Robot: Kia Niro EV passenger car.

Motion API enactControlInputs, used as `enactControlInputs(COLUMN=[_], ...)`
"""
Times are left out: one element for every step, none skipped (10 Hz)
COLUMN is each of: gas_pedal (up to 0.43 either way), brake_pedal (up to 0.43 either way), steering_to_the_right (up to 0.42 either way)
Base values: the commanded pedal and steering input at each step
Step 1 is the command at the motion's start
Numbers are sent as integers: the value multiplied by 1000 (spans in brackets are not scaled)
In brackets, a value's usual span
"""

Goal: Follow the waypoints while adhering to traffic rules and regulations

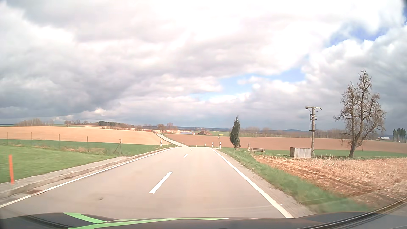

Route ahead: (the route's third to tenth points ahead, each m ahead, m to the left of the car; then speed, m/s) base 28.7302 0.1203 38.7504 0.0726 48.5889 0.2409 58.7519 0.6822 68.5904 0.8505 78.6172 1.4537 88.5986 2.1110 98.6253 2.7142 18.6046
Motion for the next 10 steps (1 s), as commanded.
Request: enactControlInputs(gas_pedal=[67, 67, 67, 67, 67, 67, 67, 67, 67, 67], brake_pedal=[0, 0, 0, 0, 0, 0, 0, 0, 0, 0], steering_to_the_right=[0, 0, 0, 0, 0, 0, 0, 0, 0, 0])
